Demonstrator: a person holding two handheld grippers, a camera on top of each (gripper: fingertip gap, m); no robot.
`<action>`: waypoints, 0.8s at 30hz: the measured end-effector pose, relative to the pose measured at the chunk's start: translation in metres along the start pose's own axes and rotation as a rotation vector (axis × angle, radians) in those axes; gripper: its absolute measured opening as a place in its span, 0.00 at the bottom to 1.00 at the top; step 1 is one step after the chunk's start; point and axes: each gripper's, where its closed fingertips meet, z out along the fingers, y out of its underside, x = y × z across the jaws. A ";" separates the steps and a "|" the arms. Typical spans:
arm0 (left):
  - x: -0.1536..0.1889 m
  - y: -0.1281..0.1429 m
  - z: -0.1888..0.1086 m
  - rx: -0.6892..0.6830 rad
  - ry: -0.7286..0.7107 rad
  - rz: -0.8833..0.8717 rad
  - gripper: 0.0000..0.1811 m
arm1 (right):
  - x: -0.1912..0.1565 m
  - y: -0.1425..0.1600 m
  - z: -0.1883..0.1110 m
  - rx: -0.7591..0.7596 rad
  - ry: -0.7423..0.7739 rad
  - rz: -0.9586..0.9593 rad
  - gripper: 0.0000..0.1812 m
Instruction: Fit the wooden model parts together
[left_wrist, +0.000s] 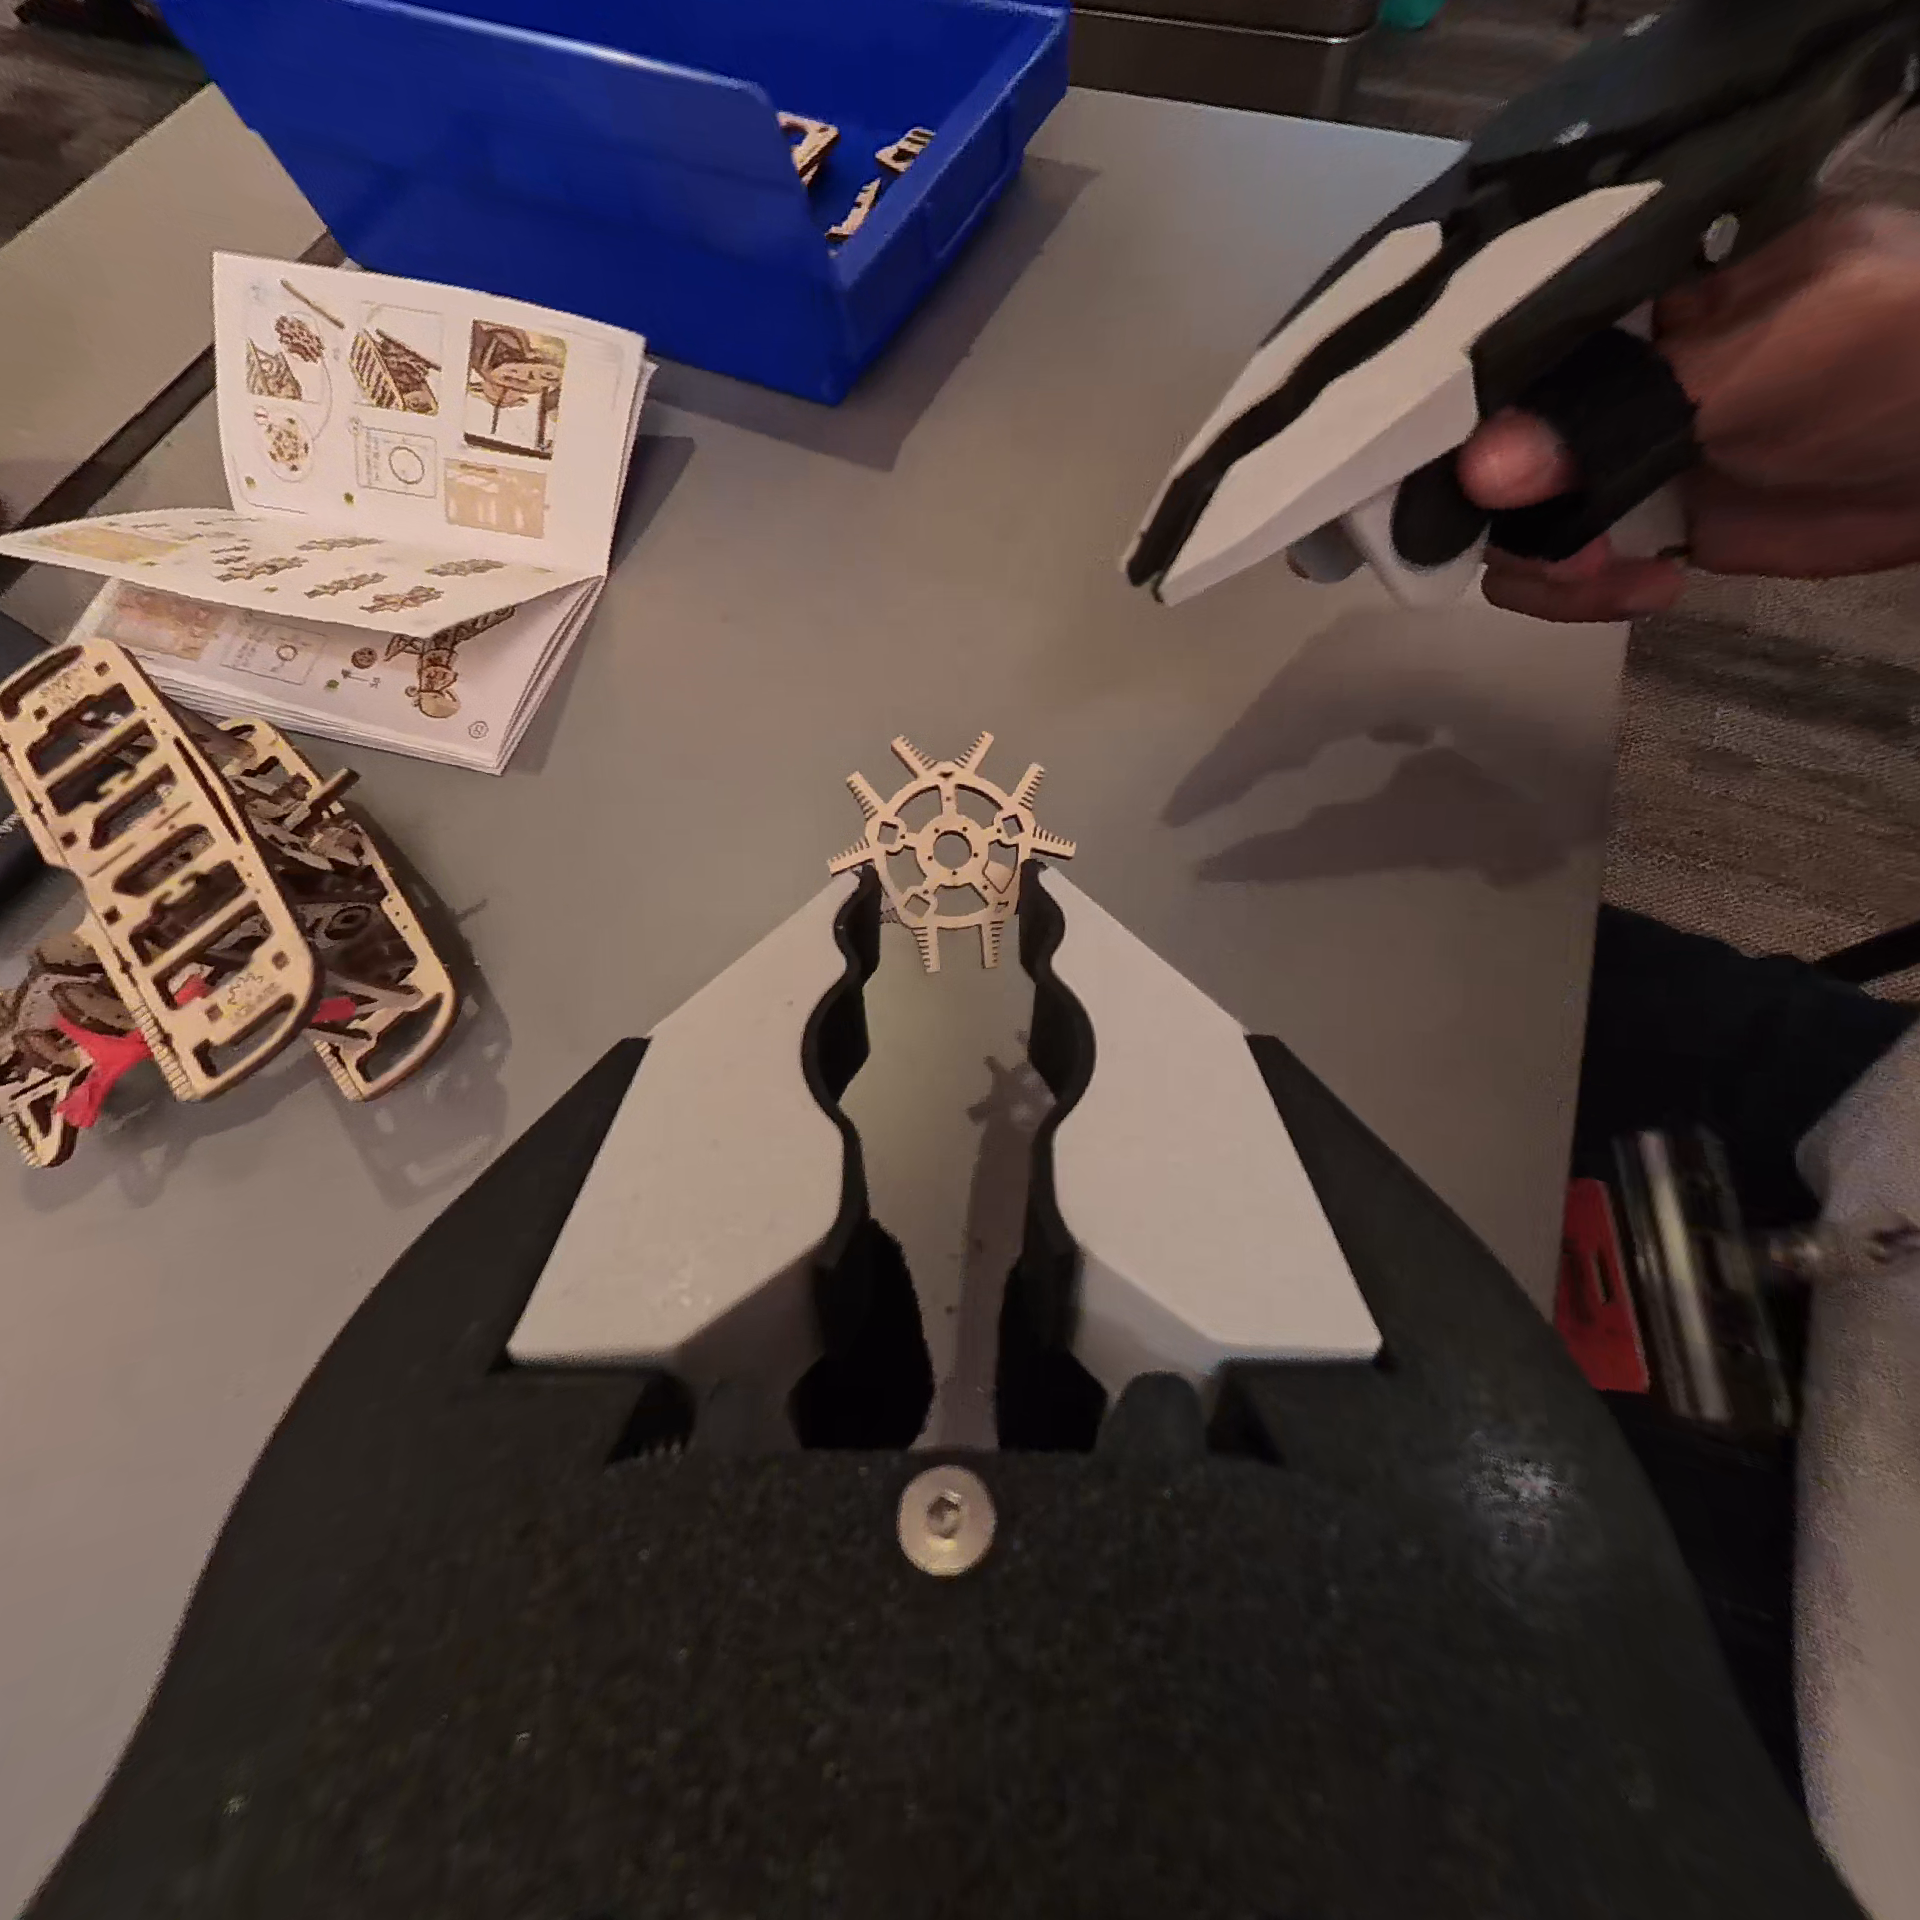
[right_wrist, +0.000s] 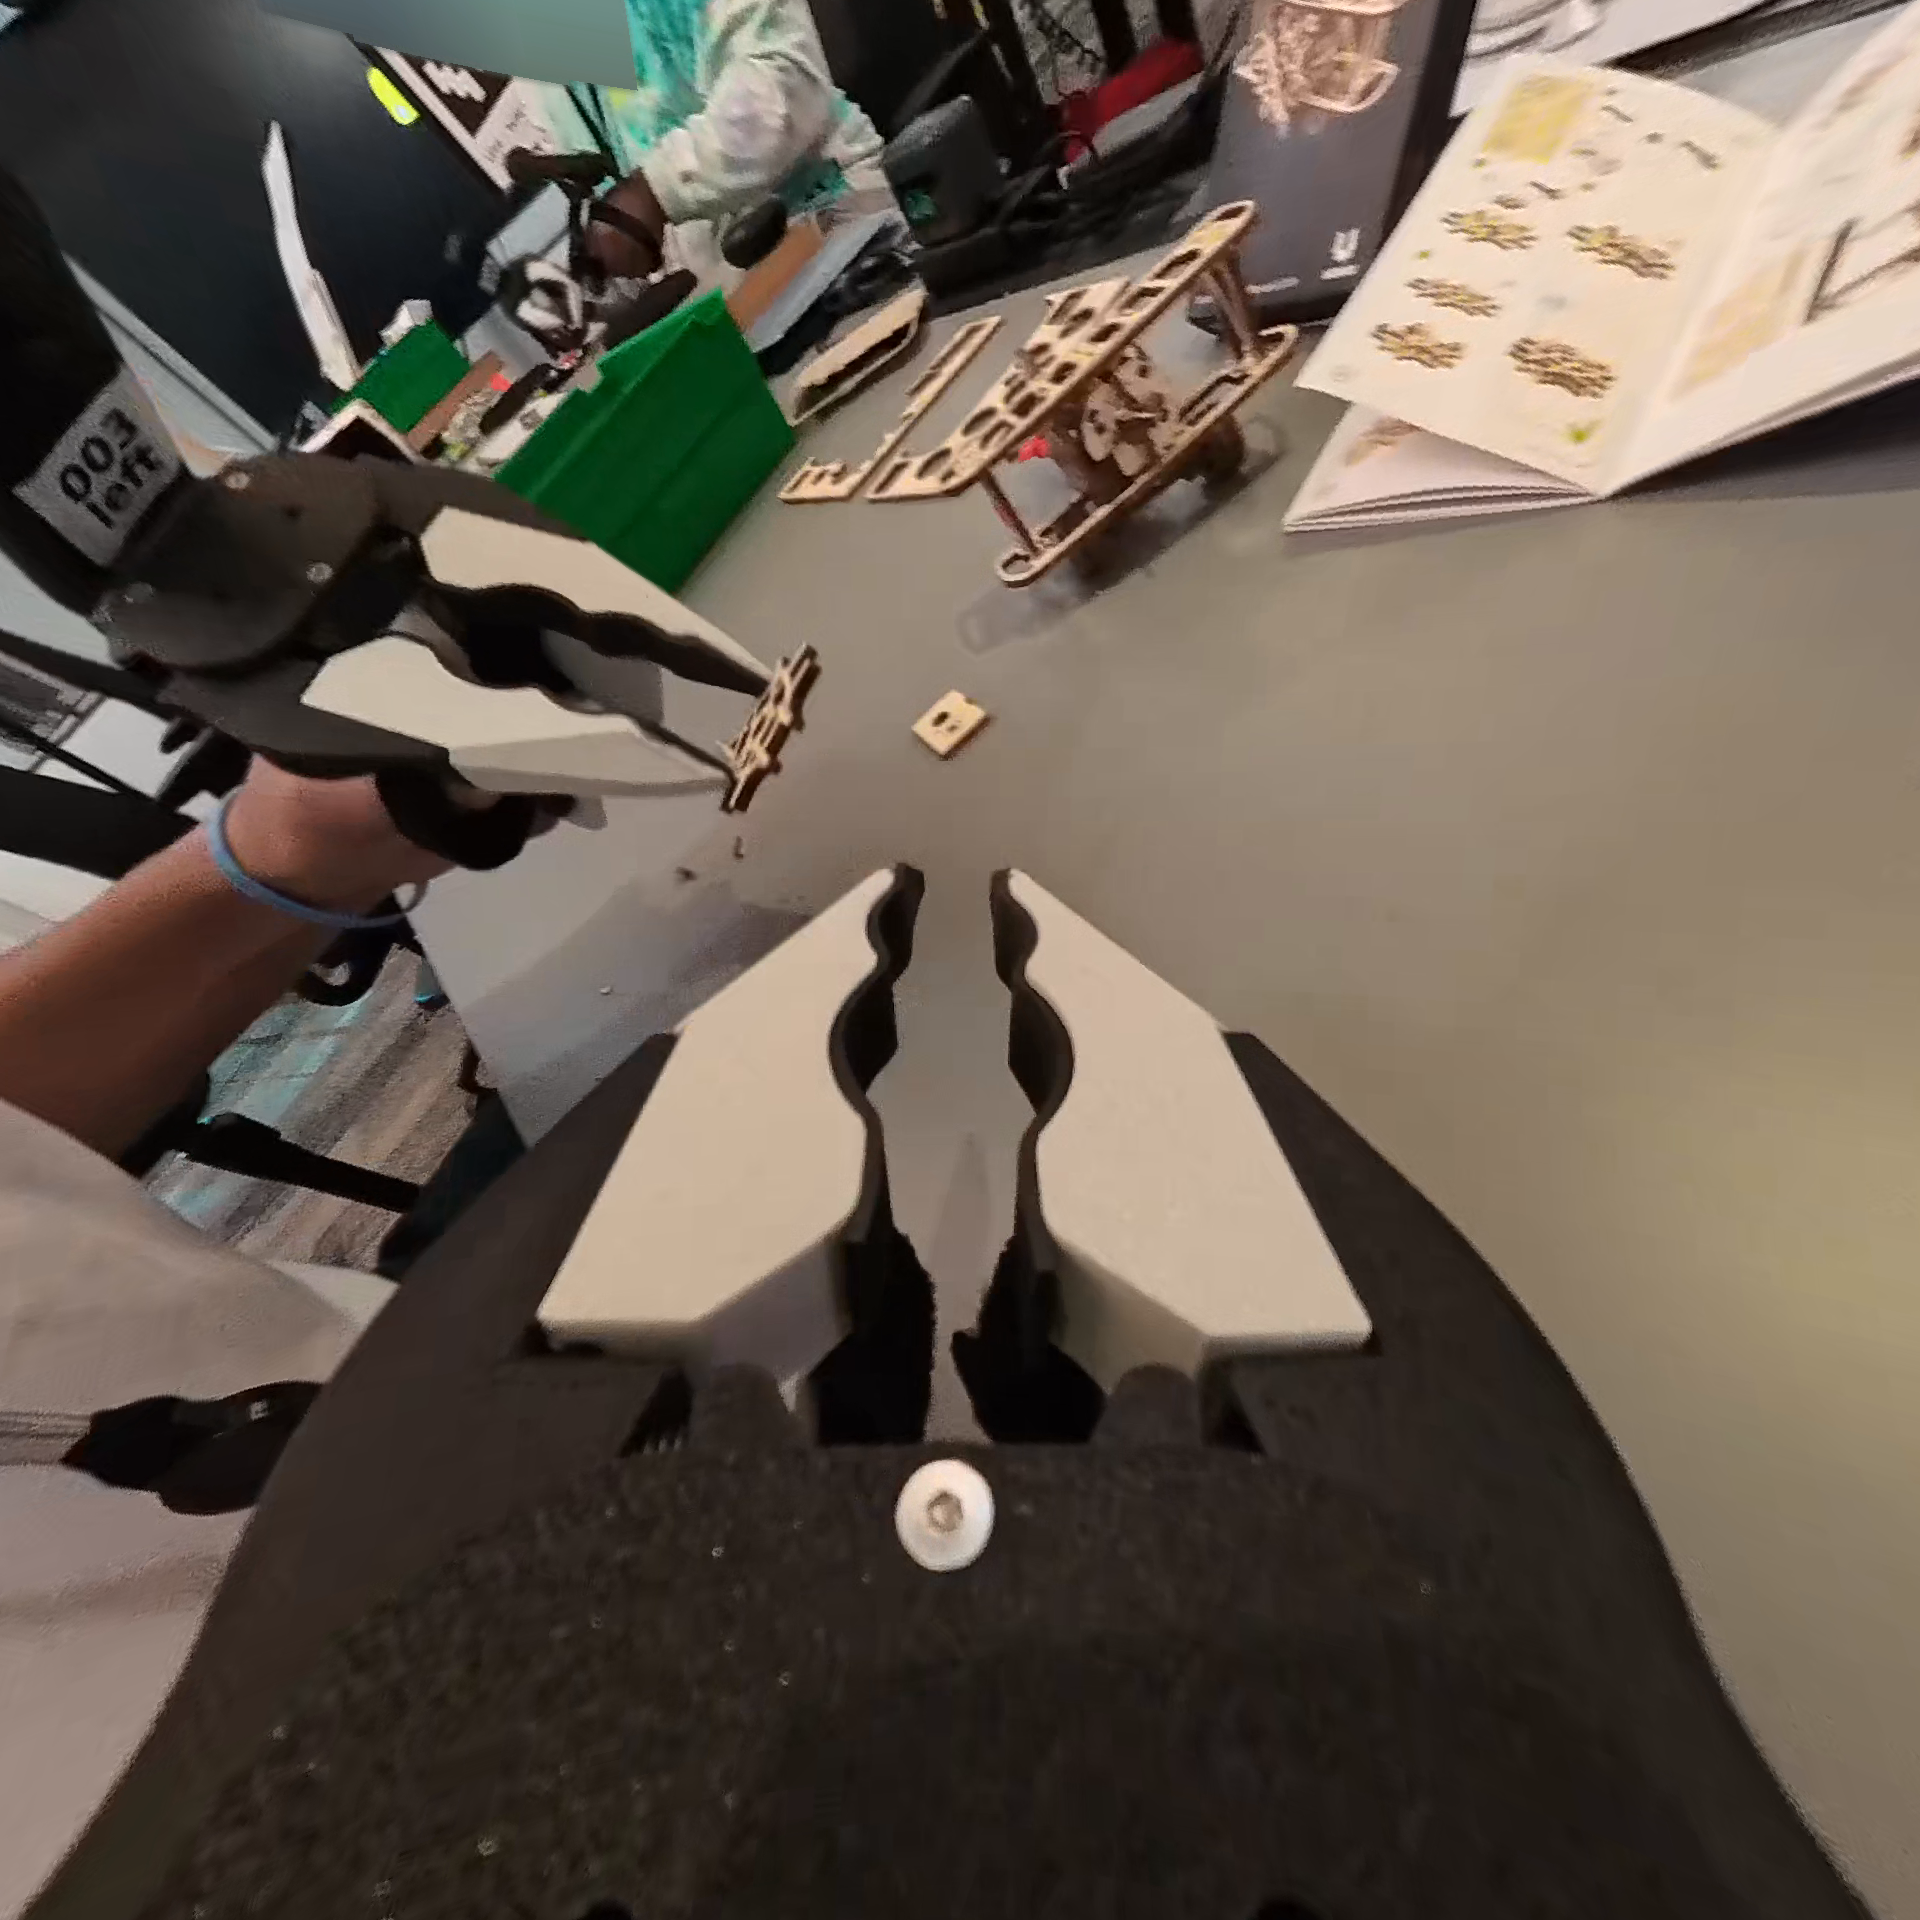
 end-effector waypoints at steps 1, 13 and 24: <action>-0.005 0.000 0.004 -0.004 0.002 -0.011 0.13 | 0.005 0.001 -0.001 0.000 0.012 0.002 0.07; -0.052 0.009 0.058 -0.084 0.038 -0.079 0.13 | 0.044 0.020 0.013 -0.109 0.119 -0.181 0.09; -0.046 0.019 0.075 -0.124 0.101 -0.086 0.13 | 0.045 0.026 0.018 -0.124 0.100 -0.124 0.09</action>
